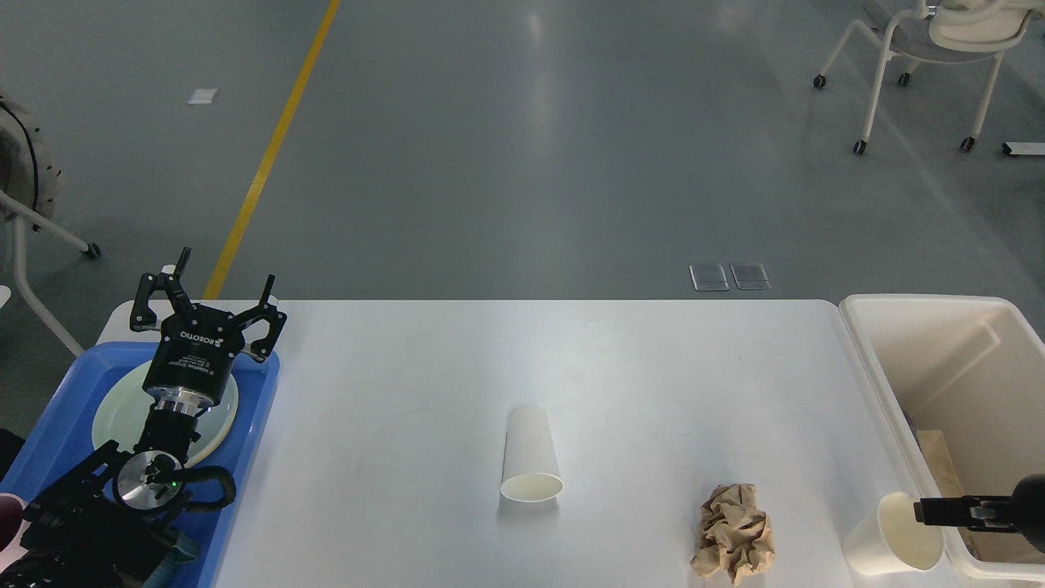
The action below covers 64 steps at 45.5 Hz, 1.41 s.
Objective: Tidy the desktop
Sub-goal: 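Lower the right gripper to the paper cup beside the bin and grasp it, then lift the paper cup and drop it into the white bin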
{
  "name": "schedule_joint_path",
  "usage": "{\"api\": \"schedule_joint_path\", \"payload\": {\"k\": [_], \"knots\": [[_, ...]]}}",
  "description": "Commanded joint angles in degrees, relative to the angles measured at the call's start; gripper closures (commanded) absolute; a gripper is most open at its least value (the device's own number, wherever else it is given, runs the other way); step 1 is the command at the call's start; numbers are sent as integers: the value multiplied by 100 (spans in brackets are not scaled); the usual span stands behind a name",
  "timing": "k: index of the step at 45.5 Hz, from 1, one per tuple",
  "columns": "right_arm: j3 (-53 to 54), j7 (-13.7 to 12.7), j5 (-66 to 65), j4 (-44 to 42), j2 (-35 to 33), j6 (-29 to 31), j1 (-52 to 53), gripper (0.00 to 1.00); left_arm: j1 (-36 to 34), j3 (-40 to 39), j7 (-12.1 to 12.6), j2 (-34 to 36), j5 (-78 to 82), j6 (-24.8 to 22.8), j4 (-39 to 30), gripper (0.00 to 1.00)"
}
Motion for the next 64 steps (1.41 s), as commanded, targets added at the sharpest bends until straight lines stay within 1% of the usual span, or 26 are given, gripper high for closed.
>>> {"api": "schedule_joint_path", "payload": {"k": [1,9,10,11,12,14,15,17,19,20,21,22,40,46,49,54,56,58,61,64], "knots": [[252,8,24,-340,211,-153,-473,0,0,0,0,0,0,8,0,0],[322,43,24,-516,308,-294,-684,0,0,0,0,0,0,-1,0,0],[322,52,24,-543,325,-321,-702,1,0,0,0,0,0,-1,0,0],[322,70,24,-569,343,-356,-737,5,0,0,0,0,0,8,0,0],[322,79,24,-595,361,-400,-772,12,0,0,0,0,0,0,0,0],[314,96,15,-648,422,-496,-825,34,0,0,0,0,0,0,0,0],[314,122,15,-666,440,-532,-851,43,0,0,0,0,0,8,0,0],[296,184,6,-666,457,-558,-877,53,0,0,0,0,0,0,0,0],[287,237,-3,-666,457,-558,-886,58,0,0,0,0,0,-1,0,0],[279,254,-3,-666,457,-558,-886,66,0,0,0,0,0,-1,0,0],[278,263,-11,-666,457,-558,-886,86,0,0,0,0,0,8,0,0],[278,263,-20,-666,457,-550,-895,100,0,0,0,0,0,0,0,0],[322,254,6,-622,457,-567,-843,100,0,0,0,0,0,-1,0,0],[323,272,6,-508,396,-567,-764,100,0,0,0,0,0,8,0,0],[261,290,6,-350,274,-550,-545,100,0,0,0,0,0,0,0,0],[16,290,-38,-60,-61,-401,263,100,0,0,0,0,0,8,0,0],[-212,298,-46,98,-149,-243,816,100,0,0,0,0,0,-1,0,0],[-493,342,-55,239,-228,47,1544,100,0,0,0,0,0,-1,0,0],[-1021,456,-55,458,-298,792,2880,100,0,0,0,0,0,-1,0,0],[-1373,500,-55,599,-290,1820,4347,100,0,0,0,0,0,-1,0,0]]}}
